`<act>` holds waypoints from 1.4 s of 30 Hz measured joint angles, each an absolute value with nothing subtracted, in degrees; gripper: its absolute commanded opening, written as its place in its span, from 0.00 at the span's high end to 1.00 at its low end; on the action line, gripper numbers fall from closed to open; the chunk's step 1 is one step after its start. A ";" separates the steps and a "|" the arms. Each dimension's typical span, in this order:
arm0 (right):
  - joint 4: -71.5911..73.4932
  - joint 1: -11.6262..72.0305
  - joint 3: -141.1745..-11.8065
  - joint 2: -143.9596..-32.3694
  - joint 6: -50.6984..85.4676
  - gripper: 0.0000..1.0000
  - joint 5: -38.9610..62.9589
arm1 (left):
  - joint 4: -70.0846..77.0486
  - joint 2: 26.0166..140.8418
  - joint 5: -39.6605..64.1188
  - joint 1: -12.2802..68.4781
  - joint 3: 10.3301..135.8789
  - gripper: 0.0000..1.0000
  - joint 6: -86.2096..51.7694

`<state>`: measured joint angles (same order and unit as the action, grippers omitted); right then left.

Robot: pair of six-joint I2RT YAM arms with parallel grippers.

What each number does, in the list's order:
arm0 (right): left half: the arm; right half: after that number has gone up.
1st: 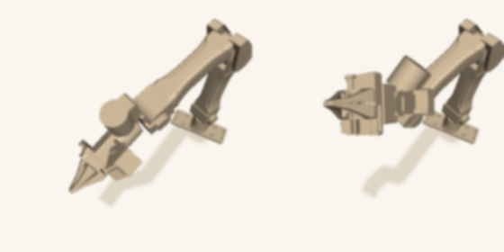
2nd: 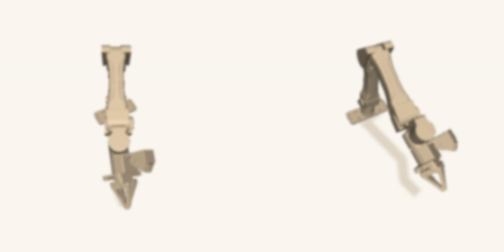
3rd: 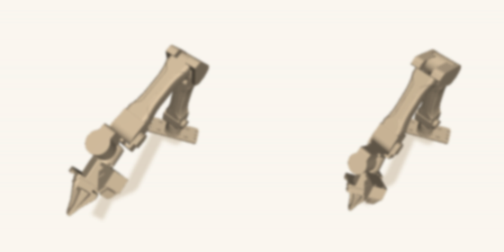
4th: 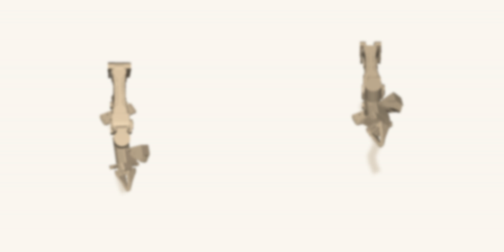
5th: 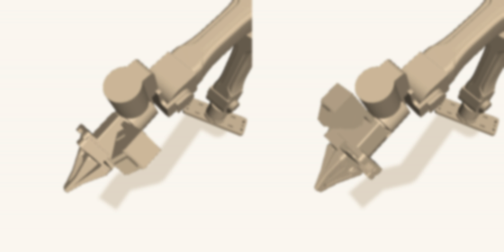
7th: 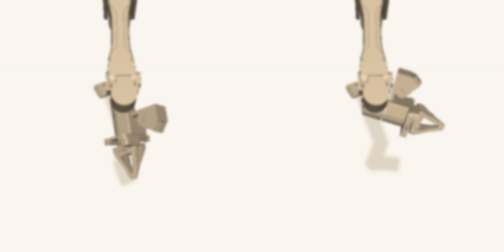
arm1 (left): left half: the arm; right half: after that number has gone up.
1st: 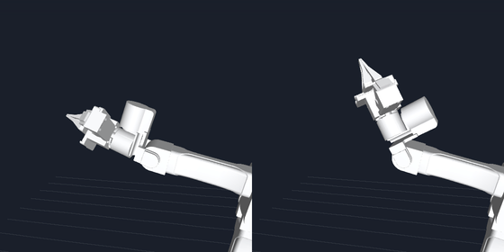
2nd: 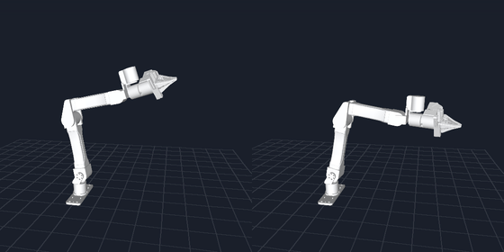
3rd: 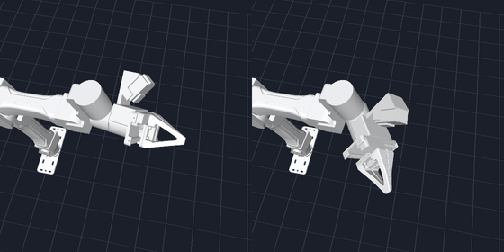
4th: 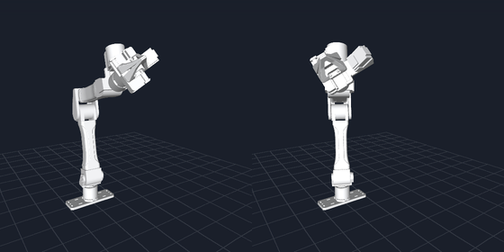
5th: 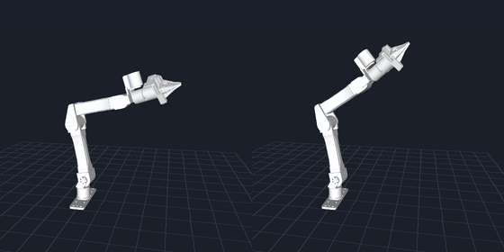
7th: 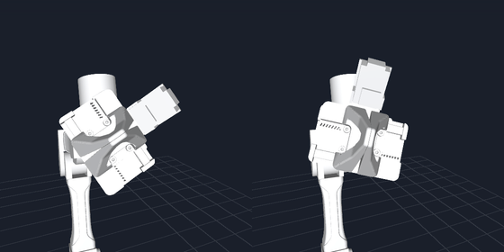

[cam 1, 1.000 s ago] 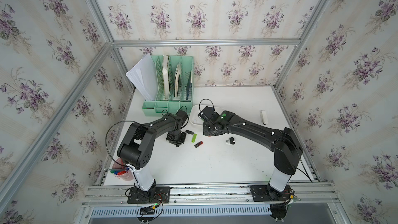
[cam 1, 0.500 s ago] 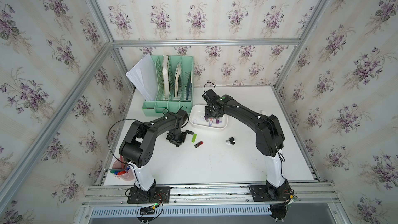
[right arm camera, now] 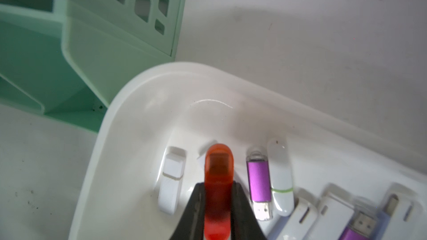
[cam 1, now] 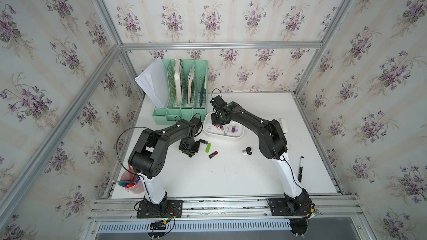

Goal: Put the usb flash drive into the storage box
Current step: Place the USB flash in the storage box, then move the storage box to the center of the board.

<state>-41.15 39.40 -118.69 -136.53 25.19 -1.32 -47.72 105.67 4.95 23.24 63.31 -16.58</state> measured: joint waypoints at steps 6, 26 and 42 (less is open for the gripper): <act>-39.97 39.13 -121.67 -139.55 23.62 0.90 -0.86 | -47.59 105.67 4.99 23.24 63.16 0.72 -16.71; -40.51 38.94 -124.18 -143.41 17.80 0.77 -8.01 | -47.05 105.78 5.06 23.22 62.61 0.72 -16.71; -37.19 39.05 -110.10 -131.90 17.67 0.62 -7.84 | -46.96 105.78 5.08 23.24 62.52 0.72 -16.73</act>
